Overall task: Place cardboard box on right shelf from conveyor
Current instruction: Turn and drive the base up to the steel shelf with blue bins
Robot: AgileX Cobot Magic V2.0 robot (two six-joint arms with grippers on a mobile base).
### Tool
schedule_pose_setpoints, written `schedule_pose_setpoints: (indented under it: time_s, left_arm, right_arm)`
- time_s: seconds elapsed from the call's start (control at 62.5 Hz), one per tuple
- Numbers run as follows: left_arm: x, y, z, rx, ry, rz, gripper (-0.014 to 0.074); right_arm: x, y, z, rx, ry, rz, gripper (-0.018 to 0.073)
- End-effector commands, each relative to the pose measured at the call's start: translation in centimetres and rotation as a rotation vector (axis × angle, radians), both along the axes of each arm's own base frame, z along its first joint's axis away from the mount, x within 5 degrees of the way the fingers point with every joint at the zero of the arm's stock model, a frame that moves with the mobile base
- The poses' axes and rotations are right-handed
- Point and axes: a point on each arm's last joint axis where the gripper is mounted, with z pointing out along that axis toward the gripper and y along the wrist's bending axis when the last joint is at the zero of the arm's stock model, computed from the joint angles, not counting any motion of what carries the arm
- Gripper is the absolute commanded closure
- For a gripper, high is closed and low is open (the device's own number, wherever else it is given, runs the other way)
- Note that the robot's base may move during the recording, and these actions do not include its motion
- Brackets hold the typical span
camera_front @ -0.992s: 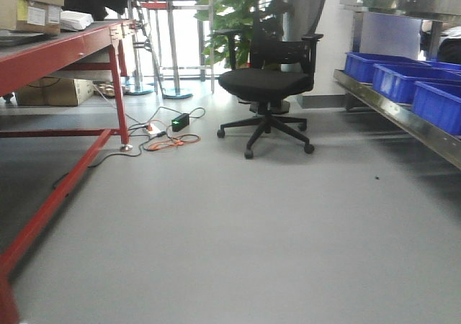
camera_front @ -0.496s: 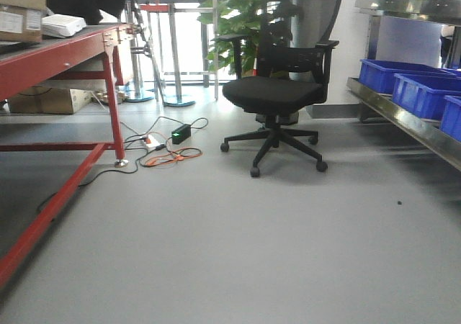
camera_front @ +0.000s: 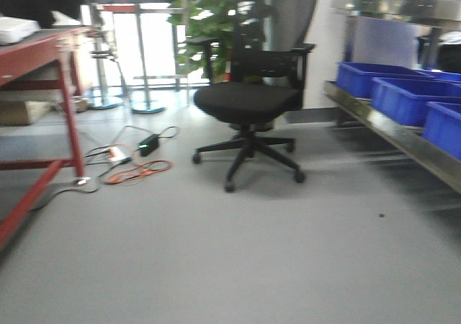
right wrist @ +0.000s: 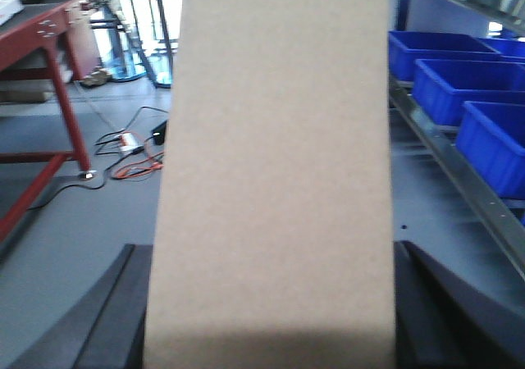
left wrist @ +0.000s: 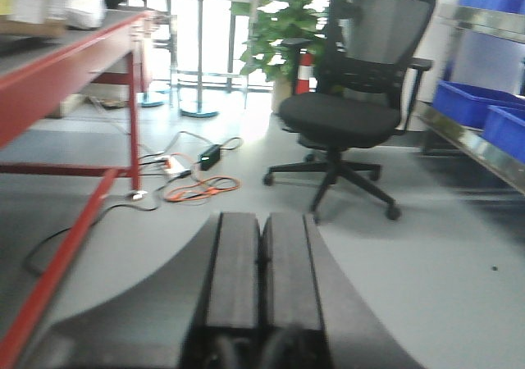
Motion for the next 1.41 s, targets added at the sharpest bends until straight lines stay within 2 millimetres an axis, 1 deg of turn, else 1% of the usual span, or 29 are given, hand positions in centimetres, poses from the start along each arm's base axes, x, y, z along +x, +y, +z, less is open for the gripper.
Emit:
schedule_pose_setpoints:
  time_s: [0.0,1.392]
  left_arm:
    - [-0.17,0.03,1.01,-0.018,-0.105,-0.002,0.0715]
    - [-0.17,0.03,1.01,-0.018,-0.105,-0.002,0.0715]
  right_arm:
    - [-0.03,0.05,1.77,-0.017,-0.124,0.007,0.0398]
    - [-0.03,0.05,1.77,-0.017,-0.124,0.007,0.0398]
